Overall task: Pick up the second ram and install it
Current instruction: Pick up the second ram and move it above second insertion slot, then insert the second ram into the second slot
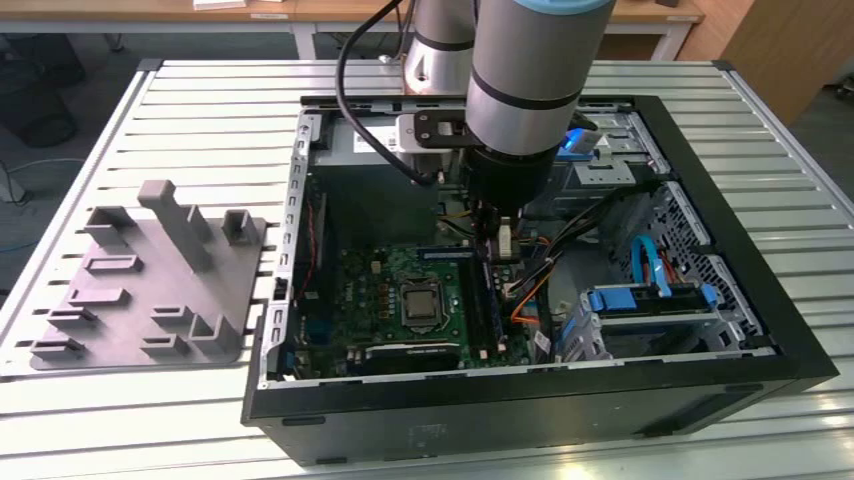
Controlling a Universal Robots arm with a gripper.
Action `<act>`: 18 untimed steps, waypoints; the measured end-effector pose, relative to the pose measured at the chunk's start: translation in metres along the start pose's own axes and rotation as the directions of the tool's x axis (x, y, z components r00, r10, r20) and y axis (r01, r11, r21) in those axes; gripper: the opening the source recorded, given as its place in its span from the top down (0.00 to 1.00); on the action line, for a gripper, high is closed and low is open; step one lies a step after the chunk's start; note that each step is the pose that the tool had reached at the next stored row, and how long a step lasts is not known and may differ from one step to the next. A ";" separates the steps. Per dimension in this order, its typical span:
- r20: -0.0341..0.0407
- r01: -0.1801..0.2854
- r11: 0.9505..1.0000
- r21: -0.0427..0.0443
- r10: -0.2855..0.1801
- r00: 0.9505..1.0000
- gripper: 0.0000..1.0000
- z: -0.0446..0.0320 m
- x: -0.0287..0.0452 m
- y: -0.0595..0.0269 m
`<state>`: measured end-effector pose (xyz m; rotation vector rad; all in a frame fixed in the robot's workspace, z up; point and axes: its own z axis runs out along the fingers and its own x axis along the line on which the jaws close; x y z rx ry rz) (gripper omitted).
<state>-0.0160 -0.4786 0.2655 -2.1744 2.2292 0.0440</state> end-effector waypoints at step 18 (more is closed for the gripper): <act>0.000 -0.106 0.994 0.004 0.106 0.994 0.86 0.0001 0.0000 0.0004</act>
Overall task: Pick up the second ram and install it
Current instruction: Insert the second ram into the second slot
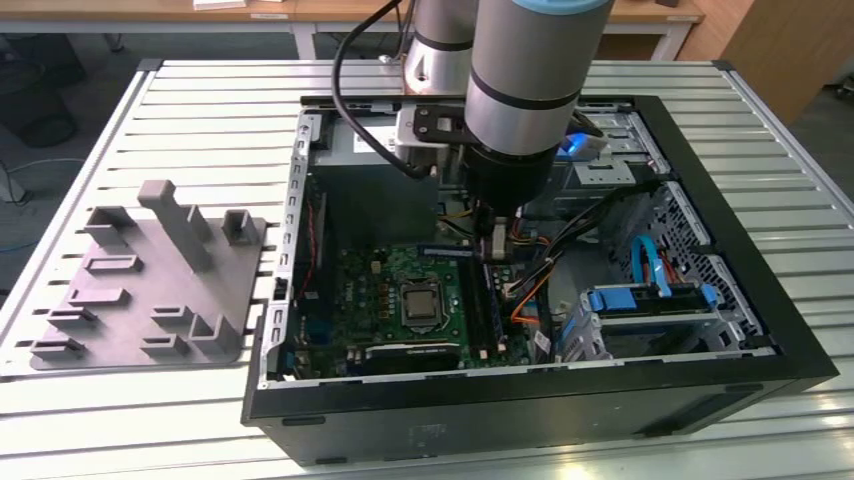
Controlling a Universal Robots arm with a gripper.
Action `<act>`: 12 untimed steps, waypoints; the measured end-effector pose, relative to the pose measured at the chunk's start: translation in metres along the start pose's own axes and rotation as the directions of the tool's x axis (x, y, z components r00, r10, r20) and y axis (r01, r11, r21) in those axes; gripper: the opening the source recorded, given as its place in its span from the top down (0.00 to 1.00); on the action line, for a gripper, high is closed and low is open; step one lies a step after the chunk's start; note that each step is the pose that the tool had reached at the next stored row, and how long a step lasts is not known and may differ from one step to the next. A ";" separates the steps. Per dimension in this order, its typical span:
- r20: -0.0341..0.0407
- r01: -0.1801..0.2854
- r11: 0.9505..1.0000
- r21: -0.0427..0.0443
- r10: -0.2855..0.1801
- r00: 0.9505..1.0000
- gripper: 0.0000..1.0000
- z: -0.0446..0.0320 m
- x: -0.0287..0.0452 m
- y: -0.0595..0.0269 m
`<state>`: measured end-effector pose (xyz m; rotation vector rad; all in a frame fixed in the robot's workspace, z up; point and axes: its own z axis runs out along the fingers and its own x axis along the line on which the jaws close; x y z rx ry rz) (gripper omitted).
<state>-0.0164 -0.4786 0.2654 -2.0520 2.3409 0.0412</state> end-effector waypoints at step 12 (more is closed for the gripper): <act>0.000 -0.017 1.000 0.001 0.017 1.000 0.86 0.0001 0.0010 0.0079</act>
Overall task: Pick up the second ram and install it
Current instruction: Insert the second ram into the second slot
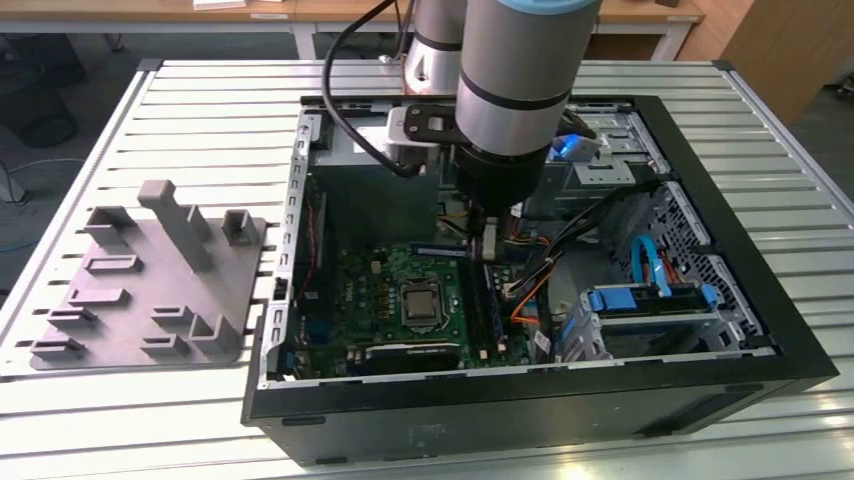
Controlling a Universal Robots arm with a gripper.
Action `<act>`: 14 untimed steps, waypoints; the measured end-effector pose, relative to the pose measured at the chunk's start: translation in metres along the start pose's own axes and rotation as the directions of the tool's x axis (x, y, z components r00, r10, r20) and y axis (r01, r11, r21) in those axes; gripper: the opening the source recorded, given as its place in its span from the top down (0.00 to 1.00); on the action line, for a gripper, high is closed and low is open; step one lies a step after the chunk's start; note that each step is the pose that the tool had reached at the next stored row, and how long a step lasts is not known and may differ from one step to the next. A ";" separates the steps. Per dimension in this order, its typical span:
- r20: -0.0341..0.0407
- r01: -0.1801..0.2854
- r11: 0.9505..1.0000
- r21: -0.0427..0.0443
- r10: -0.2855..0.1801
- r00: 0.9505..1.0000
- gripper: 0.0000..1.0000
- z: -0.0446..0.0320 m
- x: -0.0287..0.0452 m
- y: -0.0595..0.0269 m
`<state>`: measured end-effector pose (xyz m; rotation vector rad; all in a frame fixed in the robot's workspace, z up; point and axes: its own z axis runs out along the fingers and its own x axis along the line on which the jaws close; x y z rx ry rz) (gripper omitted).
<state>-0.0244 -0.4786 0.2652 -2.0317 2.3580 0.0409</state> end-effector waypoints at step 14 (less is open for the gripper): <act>0.000 -0.127 0.992 0.005 0.127 0.992 0.86 0.0005 0.0016 0.0103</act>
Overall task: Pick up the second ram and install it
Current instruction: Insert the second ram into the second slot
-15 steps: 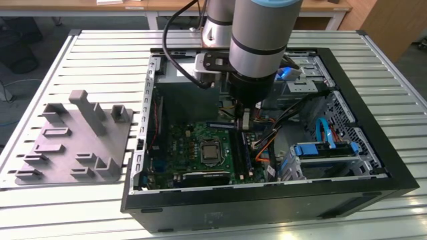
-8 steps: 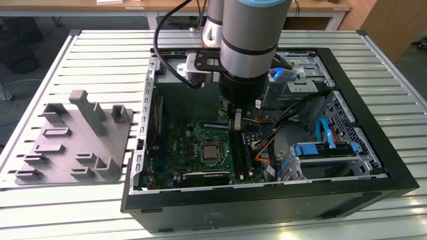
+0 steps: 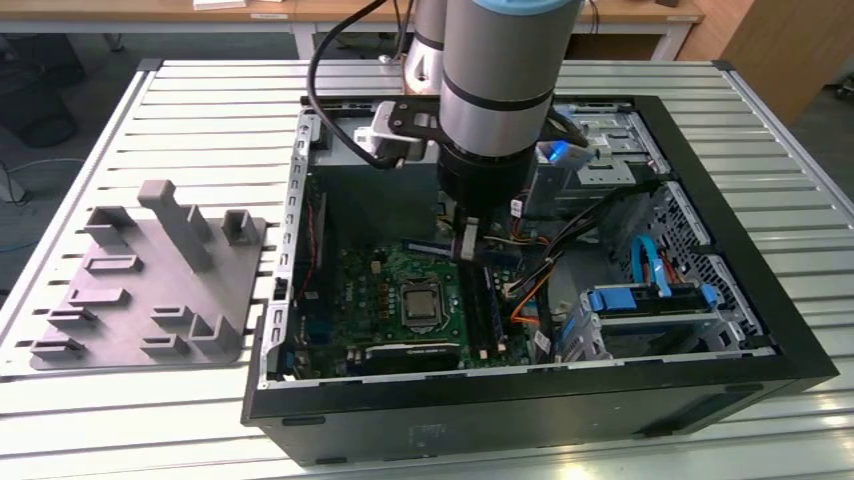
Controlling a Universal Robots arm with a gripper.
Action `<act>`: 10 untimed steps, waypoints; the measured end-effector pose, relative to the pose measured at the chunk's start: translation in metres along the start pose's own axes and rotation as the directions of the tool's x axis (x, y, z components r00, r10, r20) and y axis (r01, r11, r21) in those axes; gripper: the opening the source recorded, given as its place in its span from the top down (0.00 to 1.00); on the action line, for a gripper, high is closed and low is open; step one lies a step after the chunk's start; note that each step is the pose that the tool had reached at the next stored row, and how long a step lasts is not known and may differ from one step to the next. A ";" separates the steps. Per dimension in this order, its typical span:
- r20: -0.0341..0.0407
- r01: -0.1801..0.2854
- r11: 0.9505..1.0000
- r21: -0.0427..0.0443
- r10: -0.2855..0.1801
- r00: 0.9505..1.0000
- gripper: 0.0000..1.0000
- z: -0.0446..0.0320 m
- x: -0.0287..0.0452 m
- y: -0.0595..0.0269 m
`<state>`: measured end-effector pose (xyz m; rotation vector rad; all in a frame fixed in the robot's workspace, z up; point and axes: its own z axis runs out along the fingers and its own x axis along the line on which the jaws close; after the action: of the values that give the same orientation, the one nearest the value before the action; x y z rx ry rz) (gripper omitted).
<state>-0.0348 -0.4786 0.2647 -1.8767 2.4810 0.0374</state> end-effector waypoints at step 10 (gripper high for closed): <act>0.000 -0.120 0.993 0.005 0.120 0.993 0.86 0.0007 0.0000 0.0000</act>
<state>-0.0348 -0.4786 0.2640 -1.7237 2.5880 0.0346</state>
